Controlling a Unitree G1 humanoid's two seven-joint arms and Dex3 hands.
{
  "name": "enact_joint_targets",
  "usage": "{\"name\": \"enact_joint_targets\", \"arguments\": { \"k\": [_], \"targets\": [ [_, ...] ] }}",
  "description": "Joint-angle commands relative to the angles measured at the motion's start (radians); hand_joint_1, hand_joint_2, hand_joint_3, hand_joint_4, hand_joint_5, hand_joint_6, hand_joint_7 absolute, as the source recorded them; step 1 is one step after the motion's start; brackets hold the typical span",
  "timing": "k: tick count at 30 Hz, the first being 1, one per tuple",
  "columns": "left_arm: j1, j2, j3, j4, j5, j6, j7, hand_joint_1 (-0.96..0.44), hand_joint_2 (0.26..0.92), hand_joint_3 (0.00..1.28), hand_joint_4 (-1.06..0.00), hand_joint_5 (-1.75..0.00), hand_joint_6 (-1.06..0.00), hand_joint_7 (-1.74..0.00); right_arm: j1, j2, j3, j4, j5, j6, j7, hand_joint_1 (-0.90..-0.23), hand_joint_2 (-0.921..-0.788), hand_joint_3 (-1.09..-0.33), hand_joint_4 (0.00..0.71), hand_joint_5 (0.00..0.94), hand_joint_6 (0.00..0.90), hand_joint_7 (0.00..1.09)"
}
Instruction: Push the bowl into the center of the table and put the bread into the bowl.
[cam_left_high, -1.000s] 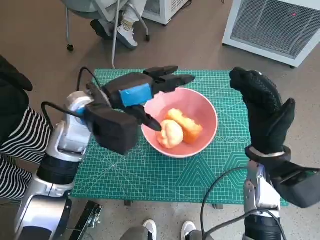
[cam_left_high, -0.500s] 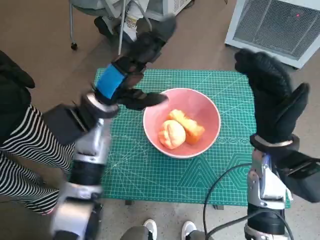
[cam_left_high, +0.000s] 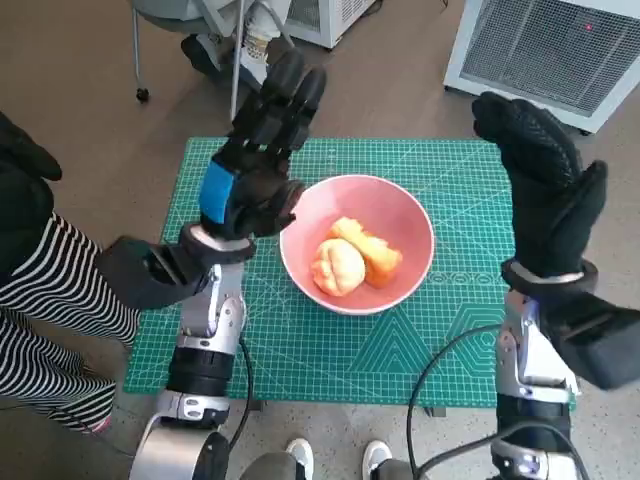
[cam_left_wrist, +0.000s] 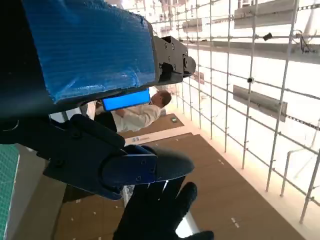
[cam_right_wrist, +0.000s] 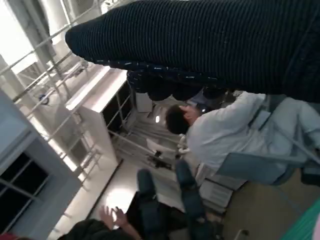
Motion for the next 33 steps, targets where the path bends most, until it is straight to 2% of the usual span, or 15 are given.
{"name": "enact_joint_targets", "arguments": {
  "k": [1, 8, 14, 24, 33],
  "targets": [
    [-0.001, -0.017, 0.014, 0.049, -0.016, -0.047, -0.023, -0.74, 0.921, 0.45, -0.1, -0.02, -0.01, -0.31, -0.007, -0.005, 0.0, 0.059, -0.005, -0.017, 0.012, -0.673, -0.921, -0.719, 0.175, 0.009, 0.097, 0.4],
    [-0.019, -0.021, 0.022, 0.128, 0.004, -0.125, -0.029, -0.75, 0.921, 0.43, -0.1, -0.01, 0.0, -0.34, -0.013, -0.007, 0.001, 0.1, 0.002, -0.044, 0.03, -0.663, -0.921, -0.718, 0.177, 0.008, 0.088, 0.39],
    [-0.04, -0.02, 0.032, 0.19, -0.002, -0.171, -0.044, -0.75, 0.921, 0.43, -0.1, -0.01, 0.0, -0.3, -0.016, -0.006, 0.0, 0.128, 0.007, -0.066, 0.043, -0.66, -0.921, -0.718, 0.178, 0.007, 0.082, 0.39],
    [-0.057, -0.021, 0.052, 0.229, -0.016, -0.208, -0.058, -0.74, 0.921, 0.44, -0.08, 0.0, 0.0, -0.25, -0.022, -0.006, -0.004, 0.157, 0.014, -0.086, 0.058, -0.662, -0.921, -0.712, 0.174, 0.003, 0.079, 0.38],
    [-0.066, -0.029, 0.068, 0.263, -0.036, -0.222, -0.085, -0.67, 0.91, 0.43, -0.07, 0.0, 0.0, -0.23, -0.025, -0.003, -0.005, 0.169, 0.015, -0.093, 0.06, -0.663, -0.921, -0.71, 0.172, 0.002, 0.081, 0.38]
  ]
}}
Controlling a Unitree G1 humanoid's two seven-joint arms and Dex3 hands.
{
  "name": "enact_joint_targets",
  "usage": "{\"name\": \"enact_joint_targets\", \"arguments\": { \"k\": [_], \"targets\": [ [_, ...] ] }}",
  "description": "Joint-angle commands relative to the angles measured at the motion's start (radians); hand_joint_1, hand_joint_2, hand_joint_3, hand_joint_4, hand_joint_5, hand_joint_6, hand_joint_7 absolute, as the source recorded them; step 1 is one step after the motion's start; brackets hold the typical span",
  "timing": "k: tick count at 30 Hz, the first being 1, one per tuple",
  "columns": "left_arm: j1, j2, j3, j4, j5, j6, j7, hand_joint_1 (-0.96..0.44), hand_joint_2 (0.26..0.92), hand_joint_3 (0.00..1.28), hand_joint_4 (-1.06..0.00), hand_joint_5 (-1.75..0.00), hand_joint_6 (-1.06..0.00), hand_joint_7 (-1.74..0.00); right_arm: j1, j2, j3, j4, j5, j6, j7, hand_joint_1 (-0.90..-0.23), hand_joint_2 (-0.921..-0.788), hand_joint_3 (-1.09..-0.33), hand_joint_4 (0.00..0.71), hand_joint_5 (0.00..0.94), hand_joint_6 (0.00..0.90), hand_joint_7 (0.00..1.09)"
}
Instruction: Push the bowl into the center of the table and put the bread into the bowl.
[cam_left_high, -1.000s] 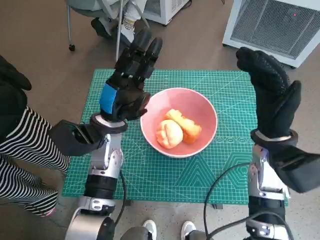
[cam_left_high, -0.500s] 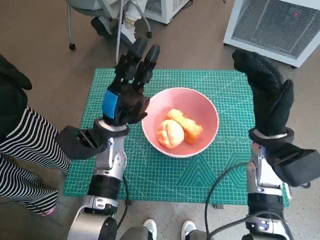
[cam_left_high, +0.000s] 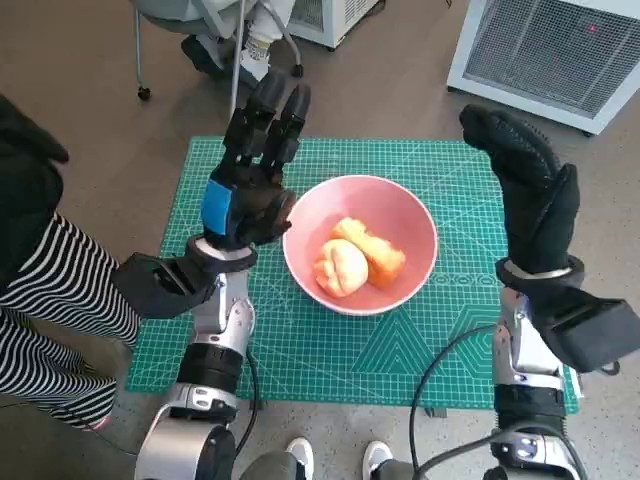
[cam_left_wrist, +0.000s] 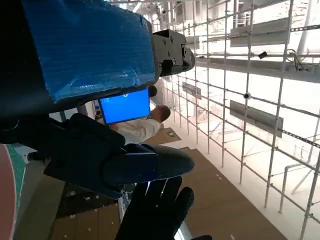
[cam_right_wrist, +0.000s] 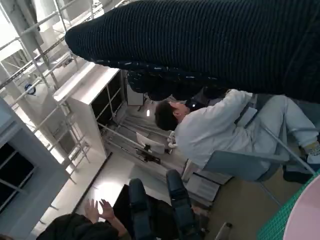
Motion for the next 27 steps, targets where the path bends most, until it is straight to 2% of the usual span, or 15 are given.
{"name": "enact_joint_targets", "arguments": {
  "k": [1, 5, 14, 21, 25, 27],
  "targets": [
    [-0.012, -0.01, 0.011, 0.014, -0.02, -0.012, -0.018, -0.67, 0.908, 0.42, -0.07, 0.0, 0.0, -0.23, 0.004, 0.001, -0.003, 0.019, 0.016, -0.001, 0.007, -0.663, -0.921, -0.71, 0.172, 0.002, 0.081, 0.38],
    [-0.009, -0.013, 0.017, 0.011, -0.029, -0.011, -0.031, -0.63, 0.893, 0.42, -0.07, 0.0, 0.0, -0.23, 0.005, 0.005, 0.0, 0.017, 0.012, -0.002, 0.004, -0.665, -0.921, -0.71, 0.172, 0.001, 0.082, 0.38],
    [0.004, -0.015, 0.025, -0.001, -0.026, -0.027, -0.04, -0.57, 0.806, 0.57, -0.09, -0.02, 0.0, -0.25, 0.007, 0.008, 0.002, 0.018, 0.012, -0.005, 0.005, -0.67, -0.921, -0.708, 0.172, 0.001, 0.084, 0.38],
    [0.006, -0.014, 0.033, 0.003, -0.033, -0.033, -0.038, -0.56, 0.783, 0.6, -0.11, -0.04, 0.0, -0.3, 0.011, 0.015, 0.005, 0.021, 0.013, -0.008, 0.006, -0.67, -0.921, -0.708, 0.172, 0.001, 0.087, 0.38],
    [0.01, -0.017, 0.036, -0.004, -0.039, -0.032, -0.036, -0.52, 0.759, 0.64, -0.11, -0.05, 0.0, -0.32, 0.012, 0.018, 0.006, 0.023, 0.014, -0.011, 0.007, -0.67, -0.921, -0.708, 0.171, 0.001, 0.087, 0.37],
    [0.013, -0.019, 0.037, -0.007, -0.043, -0.032, -0.035, -0.46, 0.727, 0.69, -0.11, -0.07, 0.0, -0.34, 0.013, 0.02, 0.007, 0.023, 0.014, -0.012, 0.008, -0.671, -0.921, -0.708, 0.171, 0.001, 0.088, 0.37]
  ]
}}
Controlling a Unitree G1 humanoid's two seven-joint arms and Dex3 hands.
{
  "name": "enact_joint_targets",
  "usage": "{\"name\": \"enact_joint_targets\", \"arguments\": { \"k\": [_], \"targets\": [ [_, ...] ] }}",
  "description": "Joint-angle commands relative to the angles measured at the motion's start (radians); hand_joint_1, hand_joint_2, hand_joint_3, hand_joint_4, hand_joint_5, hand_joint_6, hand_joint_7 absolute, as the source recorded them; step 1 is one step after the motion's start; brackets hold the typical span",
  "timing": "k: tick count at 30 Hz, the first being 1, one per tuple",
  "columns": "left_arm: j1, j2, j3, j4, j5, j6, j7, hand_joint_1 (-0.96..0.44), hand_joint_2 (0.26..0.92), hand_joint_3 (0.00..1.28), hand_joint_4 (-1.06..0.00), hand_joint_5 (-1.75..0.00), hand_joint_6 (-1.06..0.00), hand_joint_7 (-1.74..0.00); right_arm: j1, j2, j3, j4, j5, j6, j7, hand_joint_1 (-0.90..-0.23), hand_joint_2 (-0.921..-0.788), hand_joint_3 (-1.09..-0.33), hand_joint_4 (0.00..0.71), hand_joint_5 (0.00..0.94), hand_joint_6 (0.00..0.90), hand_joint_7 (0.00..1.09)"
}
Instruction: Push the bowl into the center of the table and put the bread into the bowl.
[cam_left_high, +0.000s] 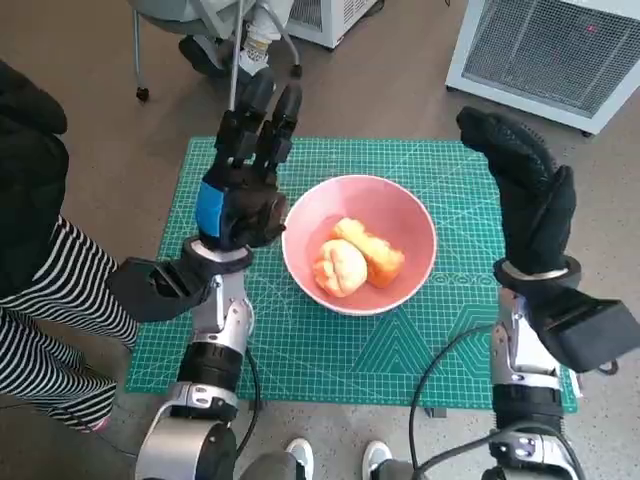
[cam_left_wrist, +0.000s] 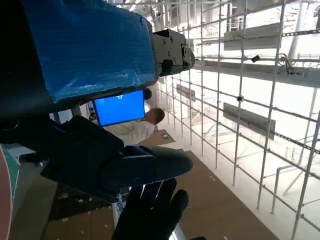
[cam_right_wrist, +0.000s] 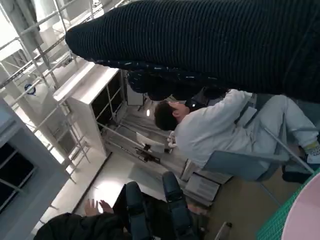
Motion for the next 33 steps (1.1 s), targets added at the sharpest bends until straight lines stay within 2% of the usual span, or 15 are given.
{"name": "enact_joint_targets", "arguments": {
  "k": [1, 6, 11, 19, 33],
  "targets": [
    [0.013, -0.013, 0.008, -0.015, -0.014, -0.013, 0.0, -0.44, 0.719, 0.7, -0.11, -0.08, 0.0, -0.35, 0.013, 0.009, 0.004, 0.017, 0.015, 0.001, 0.008, -0.671, -0.921, -0.708, 0.171, 0.001, 0.088, 0.37],
    [0.018, -0.016, 0.009, -0.015, -0.01, -0.034, 0.003, -0.23, 0.643, 0.83, -0.02, -0.26, 0.0, -0.38, 0.013, 0.012, 0.003, 0.023, 0.021, -0.001, 0.013, -0.676, -0.921, -0.708, 0.171, 0.0, 0.088, 0.37],
    [0.016, -0.013, 0.008, -0.01, -0.003, -0.044, 0.006, -0.14, 0.627, 0.86, 0.0, -0.31, 0.0, -0.42, 0.011, 0.012, 0.003, 0.031, 0.029, -0.005, 0.019, -0.68, -0.921, -0.708, 0.168, 0.0, 0.089, 0.37],
    [0.018, -0.006, 0.004, 0.0, 0.003, -0.044, -0.003, -0.1, 0.624, 0.86, 0.0, -0.35, 0.0, -0.47, 0.011, 0.014, 0.004, 0.035, 0.038, -0.007, 0.026, -0.681, -0.921, -0.706, 0.165, 0.0, 0.09, 0.37],
    [0.026, 0.008, 0.0, -0.012, 0.009, -0.04, -0.006, -0.11, 0.626, 0.85, 0.0, -0.37, 0.0, -0.49, 0.011, 0.022, 0.004, 0.035, 0.041, -0.007, 0.028, -0.68, -0.921, -0.706, 0.167, 0.001, 0.093, 0.37]
  ]
}}
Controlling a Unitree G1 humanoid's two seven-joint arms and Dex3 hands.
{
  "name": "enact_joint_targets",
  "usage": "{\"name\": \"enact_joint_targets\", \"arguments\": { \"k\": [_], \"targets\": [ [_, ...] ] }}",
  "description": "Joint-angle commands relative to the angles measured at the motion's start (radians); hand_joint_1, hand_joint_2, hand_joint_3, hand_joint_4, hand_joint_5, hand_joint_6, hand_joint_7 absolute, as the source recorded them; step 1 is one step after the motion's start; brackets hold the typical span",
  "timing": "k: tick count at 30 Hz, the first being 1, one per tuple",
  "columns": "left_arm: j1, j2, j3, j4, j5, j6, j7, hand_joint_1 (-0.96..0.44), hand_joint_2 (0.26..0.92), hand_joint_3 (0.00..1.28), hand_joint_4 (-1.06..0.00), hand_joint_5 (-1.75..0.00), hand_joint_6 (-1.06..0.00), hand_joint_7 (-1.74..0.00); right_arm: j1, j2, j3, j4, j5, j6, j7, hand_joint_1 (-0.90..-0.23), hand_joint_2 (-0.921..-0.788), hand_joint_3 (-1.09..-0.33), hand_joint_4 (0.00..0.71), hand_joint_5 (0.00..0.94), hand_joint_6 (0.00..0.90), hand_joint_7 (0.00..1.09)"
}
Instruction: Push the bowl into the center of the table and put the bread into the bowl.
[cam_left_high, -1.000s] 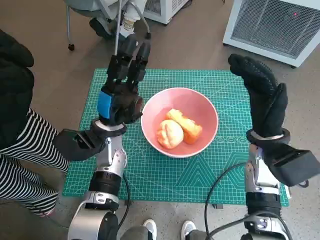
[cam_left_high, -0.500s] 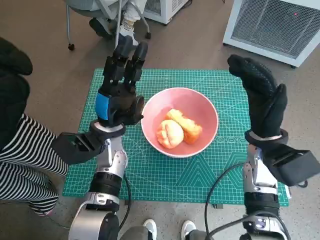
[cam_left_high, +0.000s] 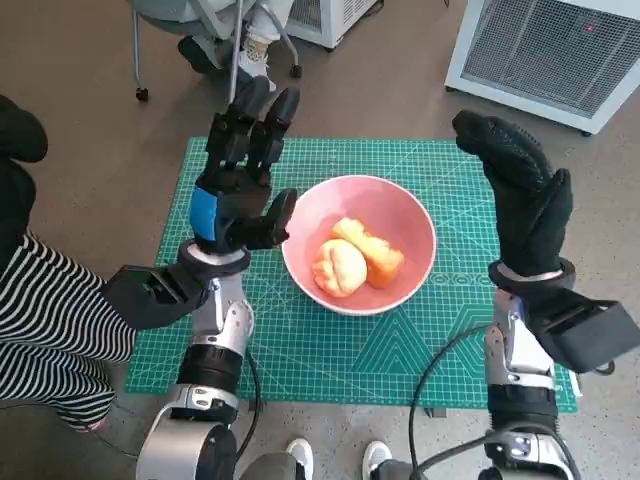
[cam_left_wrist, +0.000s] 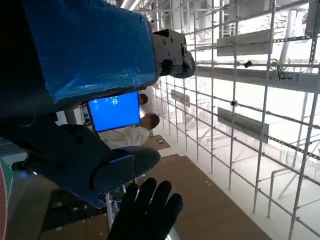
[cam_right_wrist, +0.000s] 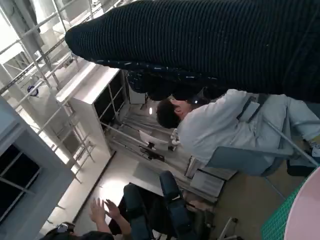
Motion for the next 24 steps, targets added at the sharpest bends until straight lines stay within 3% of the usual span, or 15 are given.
{"name": "enact_joint_targets", "arguments": {
  "k": [1, 24],
  "targets": [
    [0.015, 0.006, -0.006, -0.011, 0.011, -0.004, -0.001, -0.11, 0.626, 0.85, 0.0, -0.37, 0.0, -0.49, 0.011, 0.011, 0.003, 0.017, 0.01, 0.001, 0.007, -0.68, -0.921, -0.706, 0.167, 0.002, 0.093, 0.37],
    [0.036, 0.012, -0.019, -0.046, 0.022, 0.019, 0.03, -0.12, 0.655, 0.78, 0.0, -0.41, 0.0, -0.59, 0.009, 0.014, 0.003, 0.038, 0.005, -0.016, 0.01, -0.661, -0.921, -0.708, 0.166, 0.0, 0.095, 0.37]
  ]
}}
